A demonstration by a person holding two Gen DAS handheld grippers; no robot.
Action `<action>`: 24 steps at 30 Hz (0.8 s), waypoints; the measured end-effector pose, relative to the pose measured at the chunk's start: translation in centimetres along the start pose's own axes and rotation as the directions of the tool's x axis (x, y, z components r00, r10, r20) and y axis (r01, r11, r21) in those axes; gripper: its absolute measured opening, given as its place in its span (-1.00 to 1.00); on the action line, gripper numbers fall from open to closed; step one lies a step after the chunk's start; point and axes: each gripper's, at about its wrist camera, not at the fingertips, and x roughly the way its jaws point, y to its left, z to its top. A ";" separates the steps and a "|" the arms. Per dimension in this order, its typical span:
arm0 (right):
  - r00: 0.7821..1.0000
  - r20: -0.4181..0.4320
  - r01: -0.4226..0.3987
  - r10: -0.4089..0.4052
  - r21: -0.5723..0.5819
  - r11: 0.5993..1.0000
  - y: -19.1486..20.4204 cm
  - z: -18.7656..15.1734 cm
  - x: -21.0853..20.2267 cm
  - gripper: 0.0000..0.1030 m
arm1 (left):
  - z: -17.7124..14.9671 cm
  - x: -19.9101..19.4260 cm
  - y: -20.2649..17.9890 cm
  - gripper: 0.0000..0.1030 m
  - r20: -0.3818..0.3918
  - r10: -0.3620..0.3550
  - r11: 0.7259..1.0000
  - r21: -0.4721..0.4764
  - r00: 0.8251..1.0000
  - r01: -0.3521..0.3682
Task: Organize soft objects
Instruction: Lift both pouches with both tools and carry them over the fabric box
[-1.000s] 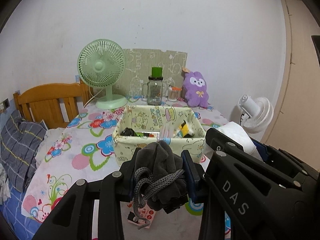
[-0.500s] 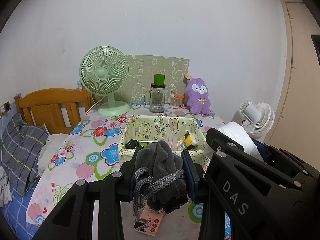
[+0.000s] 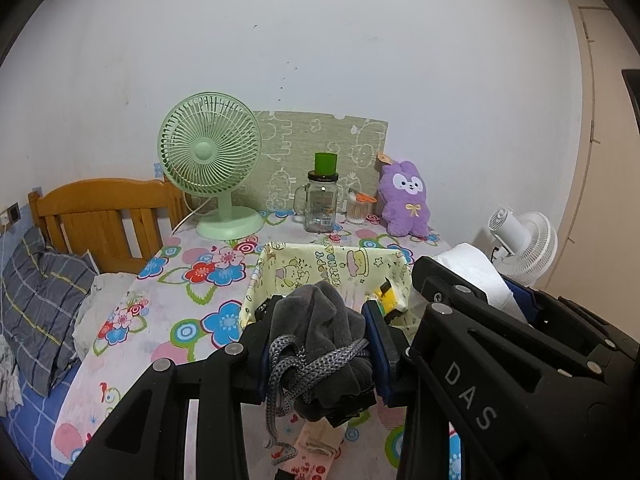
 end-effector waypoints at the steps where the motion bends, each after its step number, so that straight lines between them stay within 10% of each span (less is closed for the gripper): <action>1: 1.000 0.001 0.000 0.000 0.000 1.000 0.0 0.1 0.2 -0.17 | 0.1 0.2 0.0 -0.25 0.000 0.001 1.000 0.000 1.000 -0.001; 24: 1.000 -0.011 -0.024 0.024 0.010 1.000 -0.5 2.6 5.9 -0.17 | 2.7 5.8 0.7 -0.25 -0.015 0.026 1.000 0.001 1.000 -0.026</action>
